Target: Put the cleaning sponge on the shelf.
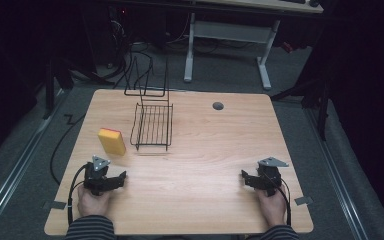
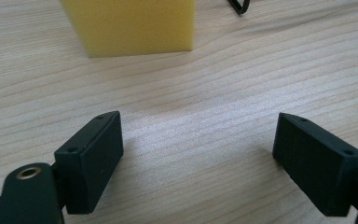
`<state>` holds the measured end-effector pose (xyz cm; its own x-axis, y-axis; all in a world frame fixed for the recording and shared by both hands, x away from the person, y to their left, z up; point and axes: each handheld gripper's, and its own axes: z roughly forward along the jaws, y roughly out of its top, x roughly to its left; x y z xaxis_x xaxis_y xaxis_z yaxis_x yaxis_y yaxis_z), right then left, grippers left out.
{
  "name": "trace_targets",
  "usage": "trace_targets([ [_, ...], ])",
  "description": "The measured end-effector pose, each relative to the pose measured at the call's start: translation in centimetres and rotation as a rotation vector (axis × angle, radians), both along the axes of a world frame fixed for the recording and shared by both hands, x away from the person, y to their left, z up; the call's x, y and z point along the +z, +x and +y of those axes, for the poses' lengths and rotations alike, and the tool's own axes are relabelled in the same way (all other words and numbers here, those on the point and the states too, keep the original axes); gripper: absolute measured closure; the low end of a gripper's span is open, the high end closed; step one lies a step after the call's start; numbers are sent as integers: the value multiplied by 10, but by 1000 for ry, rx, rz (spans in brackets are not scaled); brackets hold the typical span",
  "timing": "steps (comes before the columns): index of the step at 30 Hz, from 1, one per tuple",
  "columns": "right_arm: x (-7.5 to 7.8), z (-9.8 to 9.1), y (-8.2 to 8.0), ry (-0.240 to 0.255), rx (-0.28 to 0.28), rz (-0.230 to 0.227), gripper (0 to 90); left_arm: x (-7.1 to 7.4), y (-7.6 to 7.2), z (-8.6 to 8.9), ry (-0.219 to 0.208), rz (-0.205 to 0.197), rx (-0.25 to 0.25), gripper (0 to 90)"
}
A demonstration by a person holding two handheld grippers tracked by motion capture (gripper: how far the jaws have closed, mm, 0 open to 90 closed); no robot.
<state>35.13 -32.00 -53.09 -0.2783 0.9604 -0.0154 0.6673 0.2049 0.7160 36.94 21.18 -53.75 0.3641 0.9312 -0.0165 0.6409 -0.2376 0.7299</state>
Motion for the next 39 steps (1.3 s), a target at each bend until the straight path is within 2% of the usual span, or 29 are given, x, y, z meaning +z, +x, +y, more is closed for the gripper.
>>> trace_targets([
  [20,0,0,0,0,-2,0,237,0,0,0,0,1,-1,160],
  [30,0,0,0,-1,-3,-1,237,0,0,-5,2,3,36,147],
  [39,0,0,0,0,-3,1,236,0,-1,-5,-4,4,15,147],
])
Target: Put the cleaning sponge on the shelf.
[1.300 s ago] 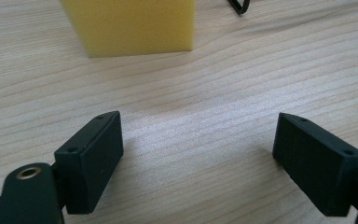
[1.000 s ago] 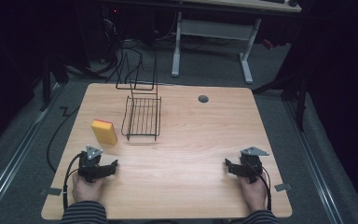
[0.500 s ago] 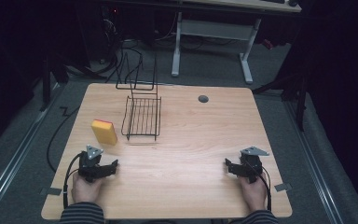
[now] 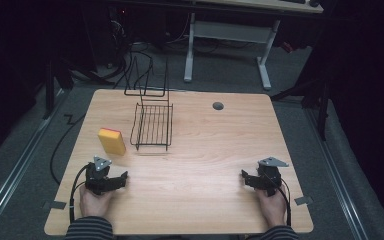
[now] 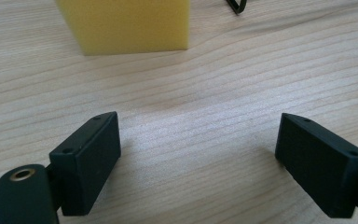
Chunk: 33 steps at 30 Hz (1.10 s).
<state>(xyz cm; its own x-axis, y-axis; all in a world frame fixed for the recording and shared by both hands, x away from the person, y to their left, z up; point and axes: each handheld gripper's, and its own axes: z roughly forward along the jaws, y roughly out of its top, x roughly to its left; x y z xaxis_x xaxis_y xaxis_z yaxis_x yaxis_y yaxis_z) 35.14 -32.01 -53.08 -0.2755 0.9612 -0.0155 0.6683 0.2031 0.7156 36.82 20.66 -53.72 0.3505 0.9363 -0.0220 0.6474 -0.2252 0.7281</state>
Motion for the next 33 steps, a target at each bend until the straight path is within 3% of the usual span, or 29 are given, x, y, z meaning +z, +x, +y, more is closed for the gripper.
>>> trace_targets([
  [21,0,0,0,0,1,0,235,4,-6,-2,-30,-11,-22,135],
  [33,0,0,0,-1,2,0,235,18,-9,4,-64,-29,1,79],
])
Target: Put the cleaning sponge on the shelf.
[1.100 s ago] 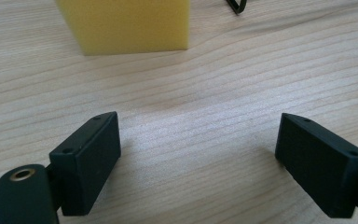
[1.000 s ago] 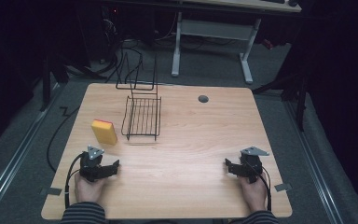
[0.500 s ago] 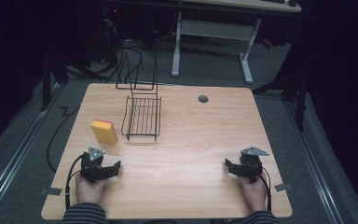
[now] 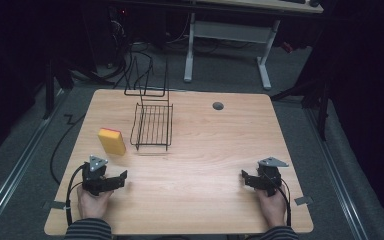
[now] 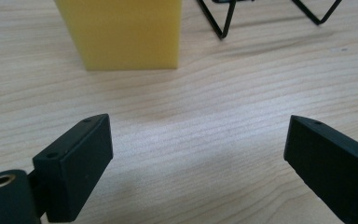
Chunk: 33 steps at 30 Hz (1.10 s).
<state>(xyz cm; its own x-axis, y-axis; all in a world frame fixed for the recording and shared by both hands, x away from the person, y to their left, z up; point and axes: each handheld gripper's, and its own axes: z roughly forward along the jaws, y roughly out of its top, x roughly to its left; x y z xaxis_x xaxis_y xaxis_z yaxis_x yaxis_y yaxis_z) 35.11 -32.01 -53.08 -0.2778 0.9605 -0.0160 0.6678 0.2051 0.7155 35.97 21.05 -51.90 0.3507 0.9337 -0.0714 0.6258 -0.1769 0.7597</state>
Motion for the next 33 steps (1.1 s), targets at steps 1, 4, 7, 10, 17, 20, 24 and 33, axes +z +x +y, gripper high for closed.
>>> trace_targets([
  [1,0,0,0,0,0,0,235,2,0,0,1,-4,4,79],
  [4,0,0,0,0,0,0,235,7,1,1,-9,-9,10,63],
  [7,0,0,0,0,0,0,235,14,3,1,-6,-17,14,53],
  [10,0,0,0,0,0,0,234,20,6,2,-8,-23,17,41],
  [17,0,0,0,0,0,0,235,32,13,2,-9,-35,37,14],
  [20,0,0,0,0,0,0,235,36,16,4,-16,-29,43,5],
  [24,0,0,0,-1,2,0,234,40,22,6,-21,-38,54,2],
  [33,0,0,0,-1,2,0,234,47,35,9,-30,-44,70,2],
])
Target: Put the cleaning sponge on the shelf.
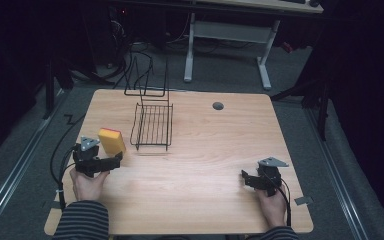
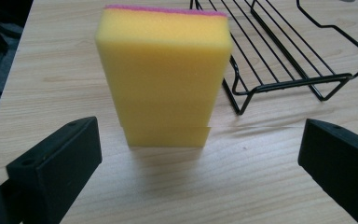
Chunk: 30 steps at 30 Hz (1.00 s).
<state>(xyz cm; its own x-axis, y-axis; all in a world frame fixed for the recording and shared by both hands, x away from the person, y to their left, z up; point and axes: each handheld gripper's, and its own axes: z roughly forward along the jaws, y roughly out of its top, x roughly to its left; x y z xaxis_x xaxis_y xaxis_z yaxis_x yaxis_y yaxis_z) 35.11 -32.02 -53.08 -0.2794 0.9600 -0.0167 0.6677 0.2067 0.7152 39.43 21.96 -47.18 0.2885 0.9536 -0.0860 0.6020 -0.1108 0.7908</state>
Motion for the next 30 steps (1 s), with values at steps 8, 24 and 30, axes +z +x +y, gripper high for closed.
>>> trace_targets([
  [8,0,0,0,1,-1,0,234,4,10,1,-13,-10,9,1],
  [24,0,0,0,1,-1,0,234,-1,33,1,-7,5,31,0],
  [30,0,0,0,1,-1,0,234,-6,38,1,7,-19,39,0],
])
